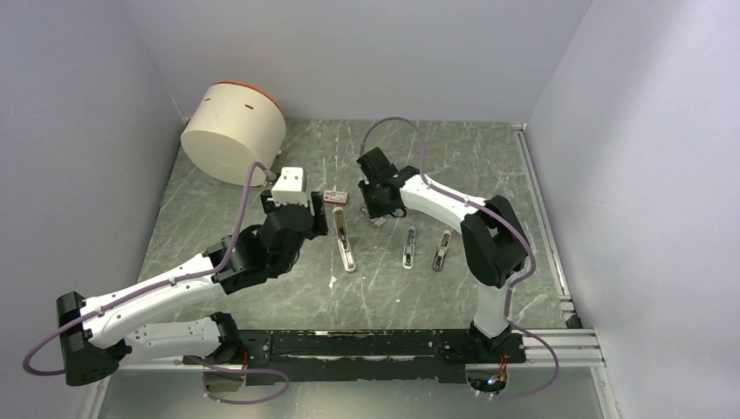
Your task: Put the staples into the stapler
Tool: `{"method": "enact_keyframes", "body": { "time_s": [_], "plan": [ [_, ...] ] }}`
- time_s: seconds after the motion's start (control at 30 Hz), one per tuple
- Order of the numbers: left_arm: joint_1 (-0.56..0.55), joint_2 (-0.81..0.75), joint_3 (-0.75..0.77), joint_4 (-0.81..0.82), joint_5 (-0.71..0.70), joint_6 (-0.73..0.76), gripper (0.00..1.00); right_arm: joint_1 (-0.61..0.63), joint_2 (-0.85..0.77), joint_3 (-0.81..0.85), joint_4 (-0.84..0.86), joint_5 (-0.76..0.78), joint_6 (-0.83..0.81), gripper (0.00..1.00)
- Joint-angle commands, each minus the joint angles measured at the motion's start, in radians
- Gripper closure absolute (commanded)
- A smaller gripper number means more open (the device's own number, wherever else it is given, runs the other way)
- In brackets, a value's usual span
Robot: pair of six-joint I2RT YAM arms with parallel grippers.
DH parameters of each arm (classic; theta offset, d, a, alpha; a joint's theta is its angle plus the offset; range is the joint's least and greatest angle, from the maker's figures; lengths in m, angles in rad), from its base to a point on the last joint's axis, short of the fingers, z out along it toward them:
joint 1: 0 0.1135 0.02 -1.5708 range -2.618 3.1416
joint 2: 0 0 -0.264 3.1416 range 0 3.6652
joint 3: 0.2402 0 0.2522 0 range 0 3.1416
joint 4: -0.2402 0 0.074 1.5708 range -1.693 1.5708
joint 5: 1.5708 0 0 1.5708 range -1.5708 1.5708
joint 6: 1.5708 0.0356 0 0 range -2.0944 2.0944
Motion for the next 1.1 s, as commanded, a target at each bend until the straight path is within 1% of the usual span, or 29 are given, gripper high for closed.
{"method": "enact_keyframes", "body": {
  "time_s": [0.0,0.23,0.43,0.67,1.07],
  "plan": [
    [0.006,-0.041,0.027,-0.024,-0.015,-0.019,0.27,0.052,-0.068,-0.029,-0.069,-0.037,0.043,0.73],
    [0.006,-0.083,0.034,-0.068,-0.024,-0.036,0.27,0.136,-0.112,-0.122,-0.125,-0.025,0.105,0.72],
    [0.006,-0.111,0.027,-0.086,-0.016,-0.039,0.26,0.197,-0.131,-0.198,-0.127,-0.036,0.130,0.72],
    [0.006,-0.104,0.024,-0.090,0.010,-0.037,0.26,0.221,-0.107,-0.205,-0.140,0.008,0.150,0.71],
    [0.006,-0.110,0.020,-0.087,0.015,-0.037,0.26,0.222,-0.069,-0.186,-0.140,0.027,0.134,0.68]
  ]
}}
